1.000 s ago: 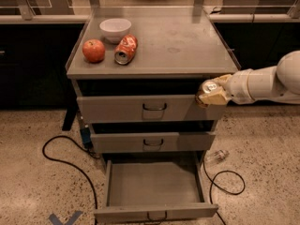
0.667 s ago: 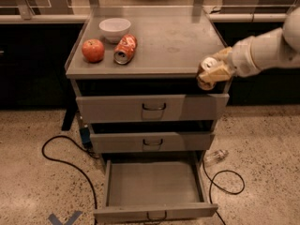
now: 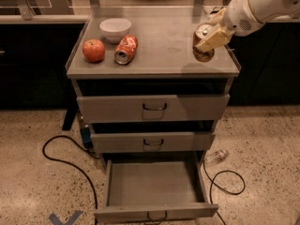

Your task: Pick orange can from bottom drawer and place on counter

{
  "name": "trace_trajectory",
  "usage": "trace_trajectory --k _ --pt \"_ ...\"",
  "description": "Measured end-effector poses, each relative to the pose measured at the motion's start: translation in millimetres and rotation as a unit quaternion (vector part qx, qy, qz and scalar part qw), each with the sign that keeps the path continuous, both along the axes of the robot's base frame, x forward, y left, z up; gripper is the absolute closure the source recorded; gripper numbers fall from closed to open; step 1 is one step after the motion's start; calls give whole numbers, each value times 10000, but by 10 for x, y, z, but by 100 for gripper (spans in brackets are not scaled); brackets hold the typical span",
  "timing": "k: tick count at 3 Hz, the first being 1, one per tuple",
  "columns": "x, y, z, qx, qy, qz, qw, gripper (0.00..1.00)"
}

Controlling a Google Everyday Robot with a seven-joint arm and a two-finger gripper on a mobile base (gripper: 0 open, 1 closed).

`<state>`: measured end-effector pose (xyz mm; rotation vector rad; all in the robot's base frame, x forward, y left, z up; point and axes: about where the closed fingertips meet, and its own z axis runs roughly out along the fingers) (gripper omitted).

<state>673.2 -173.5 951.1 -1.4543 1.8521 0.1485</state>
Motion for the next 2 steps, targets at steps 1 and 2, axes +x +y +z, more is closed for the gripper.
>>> trace_trajectory --k 1,2 --pt "-1 -2 0 1 0 -1 10000 100" --pt "139 9 -44 96 183 68 9998 100"
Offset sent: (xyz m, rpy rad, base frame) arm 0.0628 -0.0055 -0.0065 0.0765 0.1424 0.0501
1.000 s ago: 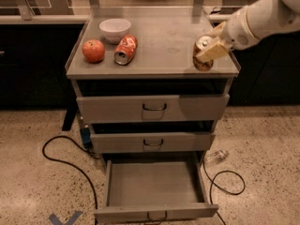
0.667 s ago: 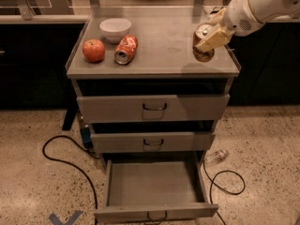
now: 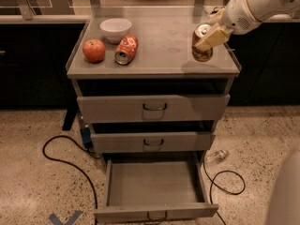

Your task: Pick orange can from bottom drawer and place on counter

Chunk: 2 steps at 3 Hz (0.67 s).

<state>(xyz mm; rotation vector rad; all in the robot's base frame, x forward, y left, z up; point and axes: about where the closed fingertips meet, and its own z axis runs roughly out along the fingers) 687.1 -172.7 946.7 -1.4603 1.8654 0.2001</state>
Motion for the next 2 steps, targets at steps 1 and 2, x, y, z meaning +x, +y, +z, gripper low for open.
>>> trace_trajectory --k 1,2 --pt "161 112 -378 348 815 244 9958 100" --pt "172 198 -538 525 1131 502 9909 100"
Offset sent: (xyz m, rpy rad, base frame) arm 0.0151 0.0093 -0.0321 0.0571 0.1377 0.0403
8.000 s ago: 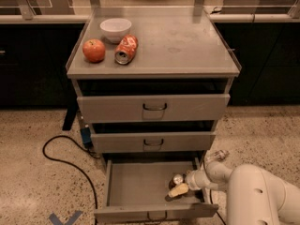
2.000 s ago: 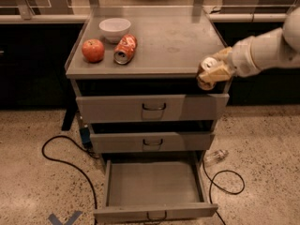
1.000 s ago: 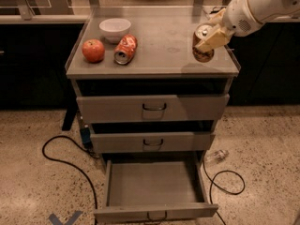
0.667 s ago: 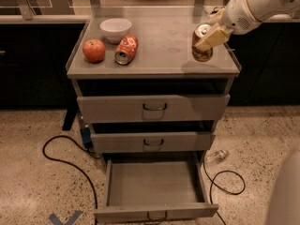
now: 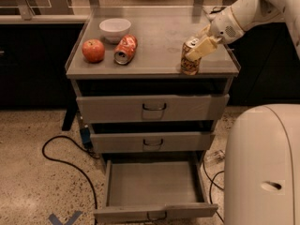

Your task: Pick orange can from bottom drawer and place on counter

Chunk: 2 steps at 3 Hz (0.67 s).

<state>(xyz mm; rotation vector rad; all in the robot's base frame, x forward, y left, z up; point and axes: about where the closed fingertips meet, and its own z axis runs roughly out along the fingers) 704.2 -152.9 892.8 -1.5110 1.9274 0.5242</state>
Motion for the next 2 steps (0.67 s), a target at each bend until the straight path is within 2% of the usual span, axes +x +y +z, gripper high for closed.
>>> trace_trajectory --k 1,2 --pt "40 28 21 -27 -13 -6 10000 100" --pt "79 107 5 -65 106 9 9999 100"
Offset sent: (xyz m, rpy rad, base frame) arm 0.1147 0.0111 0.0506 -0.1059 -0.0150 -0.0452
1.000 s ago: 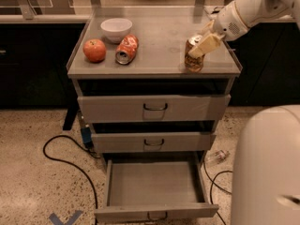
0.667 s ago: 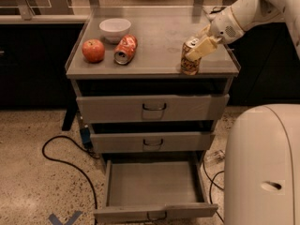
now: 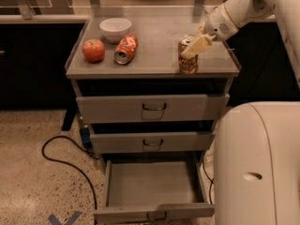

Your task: Pick orange can from bottom drawer and place on counter

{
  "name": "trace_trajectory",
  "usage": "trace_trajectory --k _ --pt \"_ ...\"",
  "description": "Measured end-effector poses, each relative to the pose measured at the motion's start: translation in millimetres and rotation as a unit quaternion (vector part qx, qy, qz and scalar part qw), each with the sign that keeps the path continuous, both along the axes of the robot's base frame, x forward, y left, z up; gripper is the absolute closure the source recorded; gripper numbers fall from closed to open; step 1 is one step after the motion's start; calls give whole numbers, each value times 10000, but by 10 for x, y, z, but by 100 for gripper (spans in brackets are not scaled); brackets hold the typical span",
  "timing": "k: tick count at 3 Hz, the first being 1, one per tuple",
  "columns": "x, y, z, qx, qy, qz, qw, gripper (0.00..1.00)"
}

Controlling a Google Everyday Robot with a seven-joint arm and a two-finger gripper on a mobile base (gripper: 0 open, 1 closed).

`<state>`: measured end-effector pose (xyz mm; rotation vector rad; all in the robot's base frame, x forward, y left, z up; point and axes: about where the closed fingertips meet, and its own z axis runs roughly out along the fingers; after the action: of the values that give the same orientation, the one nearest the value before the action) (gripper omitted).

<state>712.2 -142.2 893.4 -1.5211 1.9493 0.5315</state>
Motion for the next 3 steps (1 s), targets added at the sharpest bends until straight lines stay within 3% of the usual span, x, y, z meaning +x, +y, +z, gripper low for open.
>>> trace_trajectory --k 1,2,3 --pt "242 69 -14 59 65 -209 9997 100" --pt "242 69 -14 59 65 -209 9997 100" --pt "242 69 -15 59 65 -209 9997 82"
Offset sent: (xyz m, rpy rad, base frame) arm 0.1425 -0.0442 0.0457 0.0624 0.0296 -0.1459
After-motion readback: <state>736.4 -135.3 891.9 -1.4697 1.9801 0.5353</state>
